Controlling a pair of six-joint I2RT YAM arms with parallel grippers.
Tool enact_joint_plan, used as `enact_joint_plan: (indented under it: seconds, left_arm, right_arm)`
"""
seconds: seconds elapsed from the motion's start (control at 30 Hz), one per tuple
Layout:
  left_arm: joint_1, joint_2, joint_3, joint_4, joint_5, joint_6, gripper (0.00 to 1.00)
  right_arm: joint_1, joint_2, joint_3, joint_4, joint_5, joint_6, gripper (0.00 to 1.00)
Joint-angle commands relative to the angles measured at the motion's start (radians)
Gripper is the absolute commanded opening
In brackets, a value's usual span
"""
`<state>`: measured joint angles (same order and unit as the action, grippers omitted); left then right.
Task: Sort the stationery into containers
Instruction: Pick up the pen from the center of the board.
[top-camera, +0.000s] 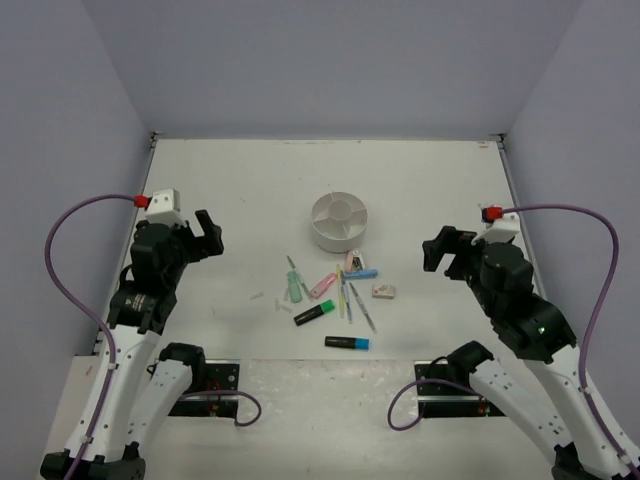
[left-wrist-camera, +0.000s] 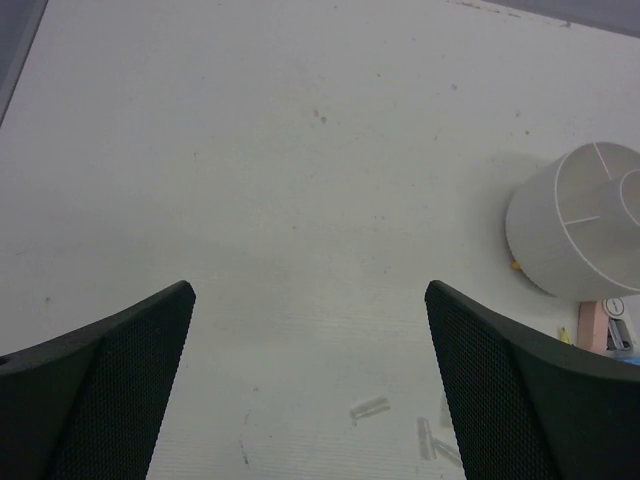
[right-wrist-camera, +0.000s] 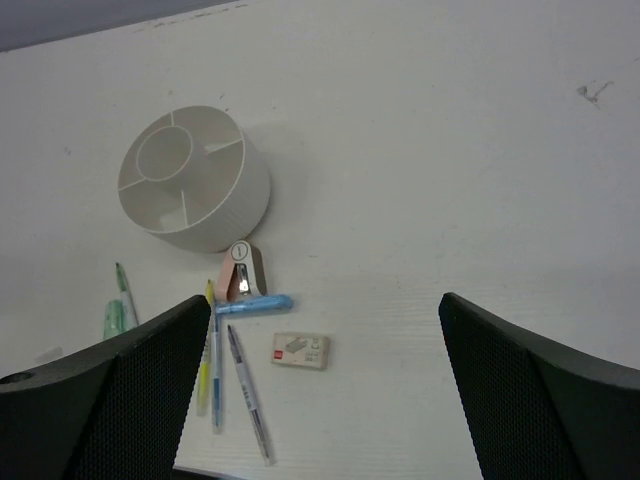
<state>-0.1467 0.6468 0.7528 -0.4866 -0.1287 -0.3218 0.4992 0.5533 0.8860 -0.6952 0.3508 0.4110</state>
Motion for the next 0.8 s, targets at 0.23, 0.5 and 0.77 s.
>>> enact_joint_plan:
  seconds: [0.23, 0.5, 0.77]
  left_arm:
    - [-0.004, 0.020, 0.018, -0.012, -0.134, -0.038, 1.00]
    - [-0.002, 0.068, 0.026, -0.022, -0.114, -0.048, 1.00]
    - [-0.004, 0.048, 0.014, -0.009, -0.085, -0.043, 1.00]
  right_arm:
    - [0.004, 0.028, -0.093, 0.189, -0.295, -0.047, 0.99]
    - [0.080, 0.493, -0.027, 0.097, -0.296, 0.032, 0.98]
    - [0.220, 0.782, -0.009, 0.125, -0.255, 0.069, 0.59]
